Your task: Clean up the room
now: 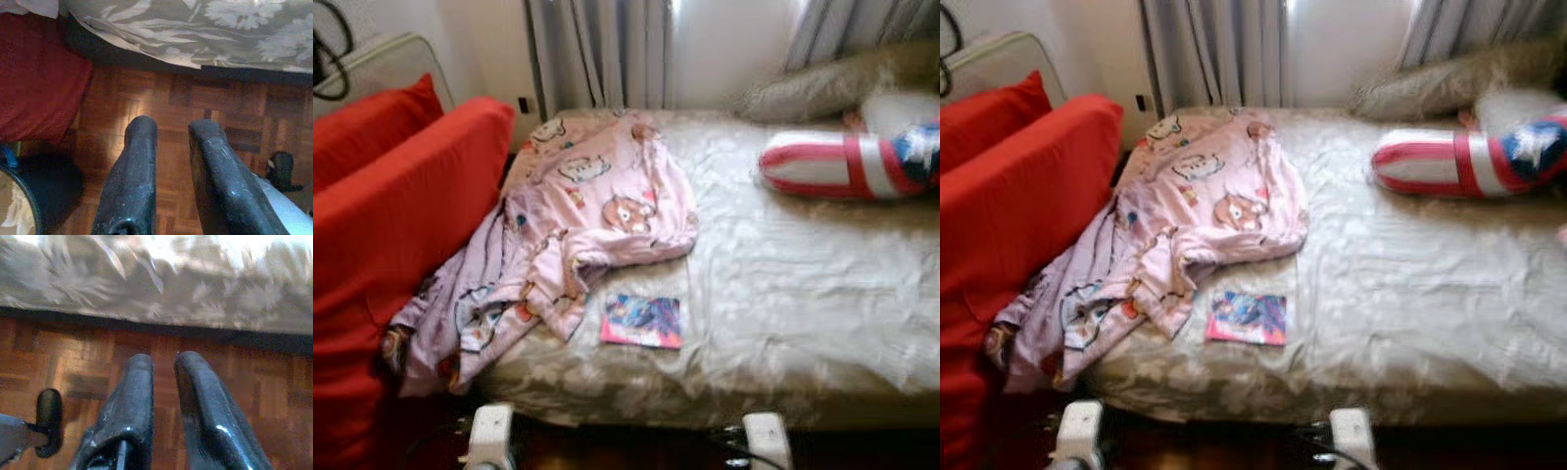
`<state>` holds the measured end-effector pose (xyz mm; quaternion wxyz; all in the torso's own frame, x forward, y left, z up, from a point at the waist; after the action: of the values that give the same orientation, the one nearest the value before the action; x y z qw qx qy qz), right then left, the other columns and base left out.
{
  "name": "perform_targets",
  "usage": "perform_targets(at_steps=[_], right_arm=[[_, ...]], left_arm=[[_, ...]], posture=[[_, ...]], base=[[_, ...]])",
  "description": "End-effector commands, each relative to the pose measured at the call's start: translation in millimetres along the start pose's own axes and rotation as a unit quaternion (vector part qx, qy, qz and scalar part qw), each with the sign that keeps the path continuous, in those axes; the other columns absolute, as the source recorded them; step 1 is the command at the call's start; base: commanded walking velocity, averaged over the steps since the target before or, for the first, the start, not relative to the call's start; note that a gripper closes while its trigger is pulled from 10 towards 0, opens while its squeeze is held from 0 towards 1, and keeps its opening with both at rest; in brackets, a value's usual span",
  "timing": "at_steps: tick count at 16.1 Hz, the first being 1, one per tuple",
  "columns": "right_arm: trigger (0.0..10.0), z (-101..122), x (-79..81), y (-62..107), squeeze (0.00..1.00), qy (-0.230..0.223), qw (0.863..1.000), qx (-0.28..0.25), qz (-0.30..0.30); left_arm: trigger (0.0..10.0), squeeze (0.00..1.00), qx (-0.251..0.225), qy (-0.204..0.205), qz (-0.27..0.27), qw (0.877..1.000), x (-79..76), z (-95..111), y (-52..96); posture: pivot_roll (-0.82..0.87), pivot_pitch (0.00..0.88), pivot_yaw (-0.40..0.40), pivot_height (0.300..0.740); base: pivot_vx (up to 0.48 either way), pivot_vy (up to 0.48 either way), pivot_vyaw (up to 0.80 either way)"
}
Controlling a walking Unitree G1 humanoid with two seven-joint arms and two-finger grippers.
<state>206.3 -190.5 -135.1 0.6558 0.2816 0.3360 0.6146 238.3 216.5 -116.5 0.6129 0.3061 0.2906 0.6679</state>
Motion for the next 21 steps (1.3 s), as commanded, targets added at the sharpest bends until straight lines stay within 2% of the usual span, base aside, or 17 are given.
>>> perform_targets(at_steps=[1,9,17,21], right_arm=[[10.0,5.3,3.6,-1.1,0.0,-0.006,1.0,-0.006,0.003],[10.0,5.4,2.5,-1.4,0.0,-0.008,1.0,-0.004,0.003],[10.0,2.9,3.5,-1.0,0.0,-0.007,1.0,0.0,0.005],[10.0,1.7,2.7,-0.8,0.0,-0.007,1.0,0.002,0.005]], left_arm=[[10.0,0.0,0.007,0.0,0.011,1.0,9.5,-3.4,1.2],[10.0,0.0,0.004,0.001,0.011,1.0,10.1,-1.1,0.9],[10.0,0.0,-0.002,0.0,0.004,1.0,7.3,0.5,0.8],[10.0,0.0,-0.007,-0.005,-0.001,1.0,4.2,3.2,0.2]], posture=[[0.02,0.037,0.006,0.74],[0.02,0.055,0.007,0.74],[0.02,0.059,0.005,0.74],[0.02,0.059,0.005,0.74]], base=[[0.0,0.352,0.0],[0.0,0.352,0.0],[0.0,0.0,0.0],[0.0,-0.375,0.0]])
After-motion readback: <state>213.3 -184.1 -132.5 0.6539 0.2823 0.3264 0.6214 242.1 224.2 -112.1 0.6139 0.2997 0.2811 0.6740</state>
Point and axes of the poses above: a point about 5 cm out from each wrist's last joint towards the gripper, its own y axis pointing back from the gripper into the wrist, its own z axis along the axis of the wrist's last joint, x = y × z, the point moved 6 cm from there along -y, pointing out of the wrist towards the gripper, and after that the axes turned 1 degree about -y, right-handed, at the moved point
